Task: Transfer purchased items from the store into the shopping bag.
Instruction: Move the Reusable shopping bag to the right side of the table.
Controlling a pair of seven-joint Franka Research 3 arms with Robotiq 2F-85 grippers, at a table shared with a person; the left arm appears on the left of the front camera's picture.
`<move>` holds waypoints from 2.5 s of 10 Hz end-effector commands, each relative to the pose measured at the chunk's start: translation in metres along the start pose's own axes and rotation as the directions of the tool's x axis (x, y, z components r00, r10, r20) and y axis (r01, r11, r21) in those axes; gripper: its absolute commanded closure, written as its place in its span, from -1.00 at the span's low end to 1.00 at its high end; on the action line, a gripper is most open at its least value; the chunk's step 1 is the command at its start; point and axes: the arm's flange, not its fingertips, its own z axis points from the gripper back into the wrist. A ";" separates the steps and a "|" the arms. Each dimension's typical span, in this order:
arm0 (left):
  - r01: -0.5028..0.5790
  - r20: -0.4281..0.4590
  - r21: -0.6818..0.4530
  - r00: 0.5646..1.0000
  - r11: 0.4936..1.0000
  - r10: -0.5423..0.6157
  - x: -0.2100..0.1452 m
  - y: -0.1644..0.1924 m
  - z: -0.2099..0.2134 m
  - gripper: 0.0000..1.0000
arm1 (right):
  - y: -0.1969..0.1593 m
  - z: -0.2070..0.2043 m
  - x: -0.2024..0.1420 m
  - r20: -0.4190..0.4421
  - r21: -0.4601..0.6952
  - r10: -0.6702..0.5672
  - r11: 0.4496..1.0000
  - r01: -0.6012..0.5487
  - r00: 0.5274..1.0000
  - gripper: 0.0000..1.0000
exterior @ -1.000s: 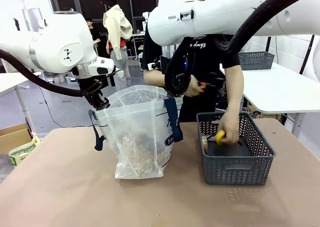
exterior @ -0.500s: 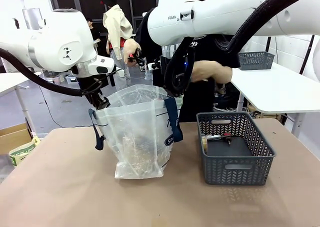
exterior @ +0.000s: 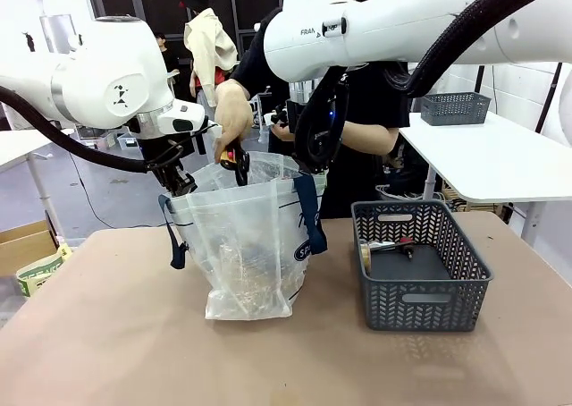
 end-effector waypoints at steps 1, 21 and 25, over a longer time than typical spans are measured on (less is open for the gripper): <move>-0.012 0.003 0.004 1.000 1.000 0.012 0.000 0.001 0.001 1.00 | -0.001 0.000 -0.001 0.000 0.001 -0.006 1.000 0.006 1.000 1.00; -0.012 0.003 0.004 1.000 1.000 0.012 0.000 0.001 0.001 1.00 | -0.001 0.000 -0.001 0.000 0.001 -0.006 1.000 0.006 1.000 1.00; -0.012 0.003 0.004 1.000 1.000 0.012 0.000 0.001 0.001 1.00 | -0.001 0.000 -0.001 0.000 0.001 -0.006 1.000 0.006 1.000 1.00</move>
